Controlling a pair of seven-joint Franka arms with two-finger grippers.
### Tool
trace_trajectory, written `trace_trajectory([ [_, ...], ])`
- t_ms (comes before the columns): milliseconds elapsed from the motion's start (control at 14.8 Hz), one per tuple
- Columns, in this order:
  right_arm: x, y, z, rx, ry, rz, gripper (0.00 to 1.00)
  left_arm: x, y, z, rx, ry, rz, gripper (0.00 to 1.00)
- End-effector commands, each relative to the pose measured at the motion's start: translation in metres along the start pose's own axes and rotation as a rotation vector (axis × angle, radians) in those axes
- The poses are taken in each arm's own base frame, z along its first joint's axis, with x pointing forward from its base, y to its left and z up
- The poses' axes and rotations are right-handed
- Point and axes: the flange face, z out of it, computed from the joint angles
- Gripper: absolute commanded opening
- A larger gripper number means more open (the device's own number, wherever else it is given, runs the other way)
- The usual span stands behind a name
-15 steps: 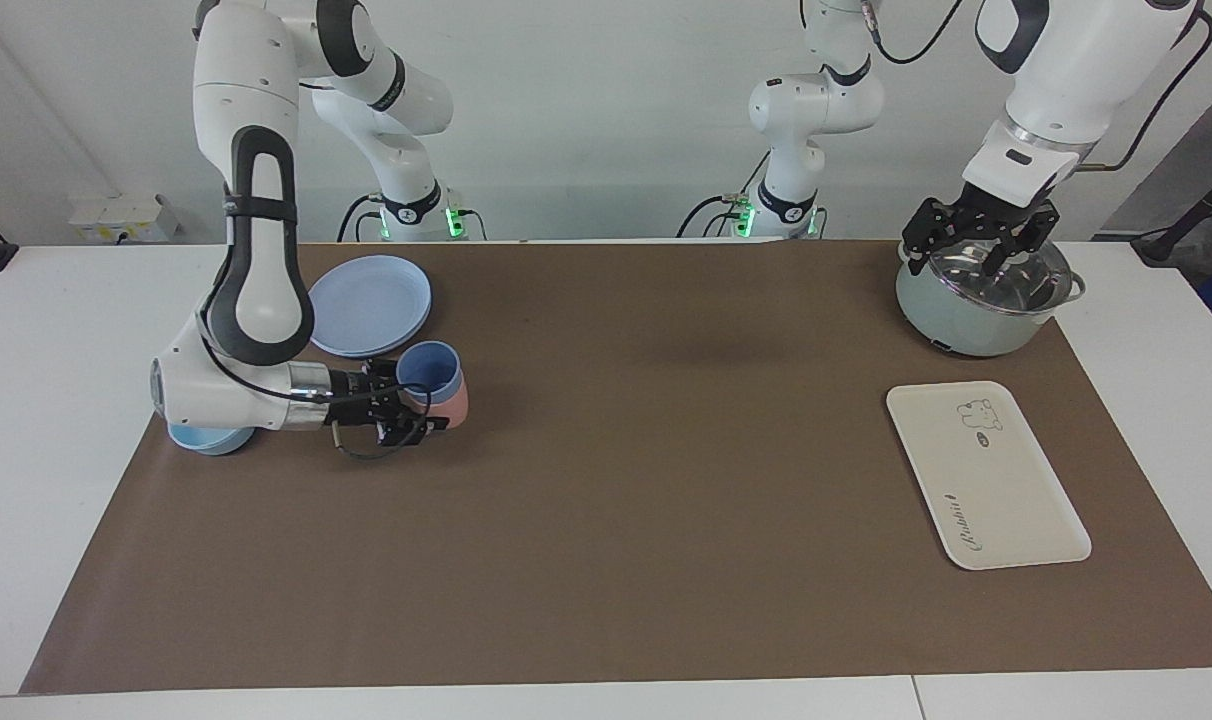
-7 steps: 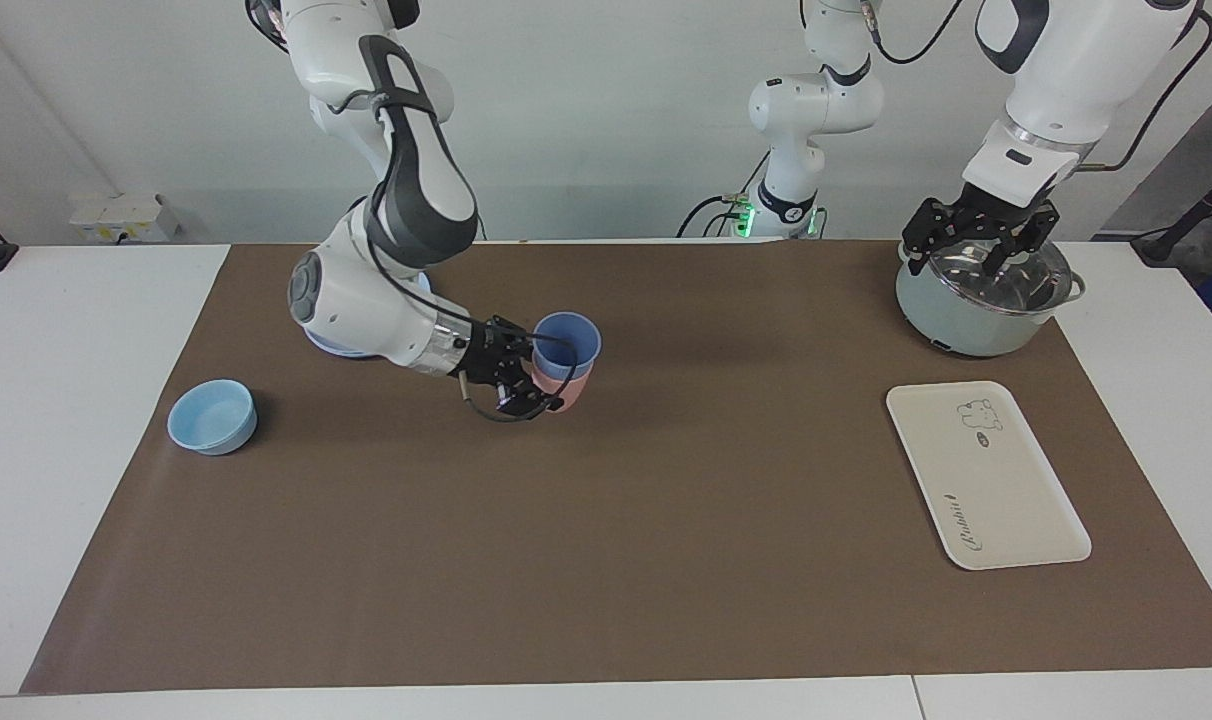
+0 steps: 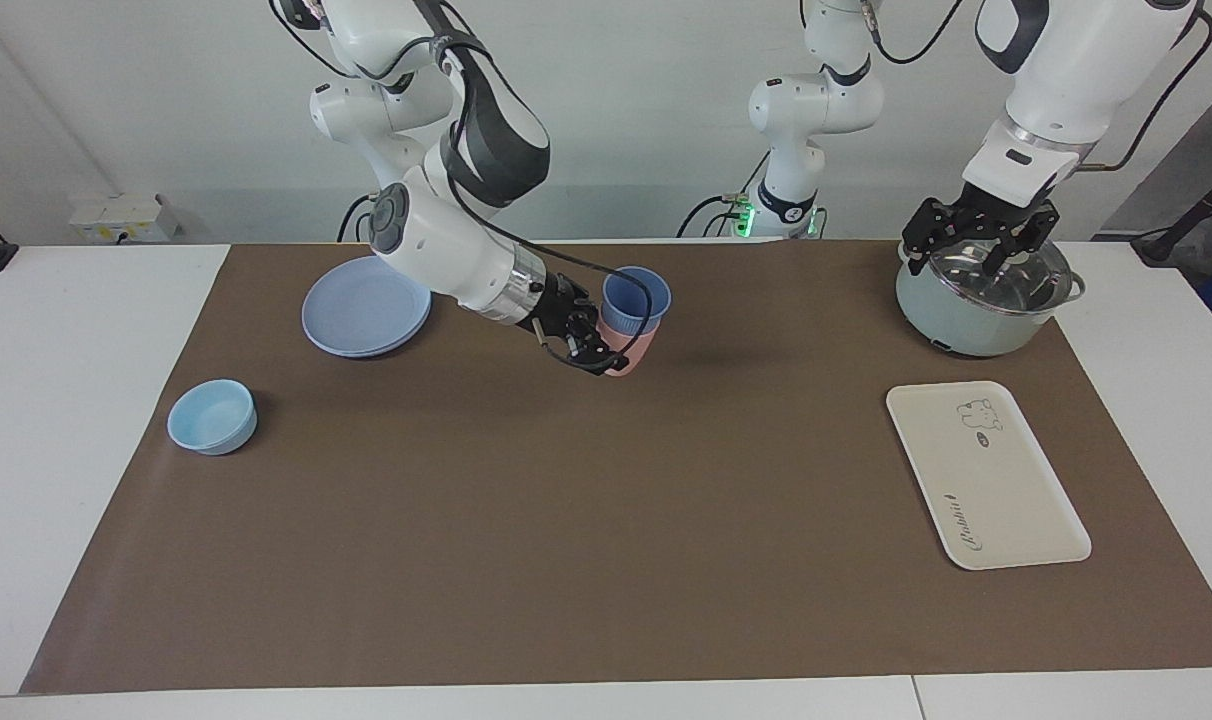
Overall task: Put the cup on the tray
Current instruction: 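Lift the blue cup with the right gripper toward the table center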
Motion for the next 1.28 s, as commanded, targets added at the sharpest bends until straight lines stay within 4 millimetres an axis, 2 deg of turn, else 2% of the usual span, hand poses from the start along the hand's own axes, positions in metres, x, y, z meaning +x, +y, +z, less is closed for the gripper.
trace_trajectory([
  [0,-0.0159,0.0014,0.0026,0.041,0.022,0.031,0.00,-0.0077,-0.0016,-0.0003,-0.012,0.001,-0.014,1.00],
  [270,-0.0108,-0.0007,0.0016,0.062,0.025,0.123,0.00,-0.0077,-0.0016,-0.0003,-0.012,0.001,-0.014,1.00],
  [1081,-0.0081,-0.0045,-0.0043,0.071,0.021,0.151,0.00,-0.0083,-0.0016,0.0002,-0.012,-0.005,-0.019,1.00],
  [1216,-0.0083,-0.0052,-0.0063,0.069,0.020,0.150,0.00,-0.0071,0.0069,-0.0006,-0.015,0.004,-0.031,1.00],
])
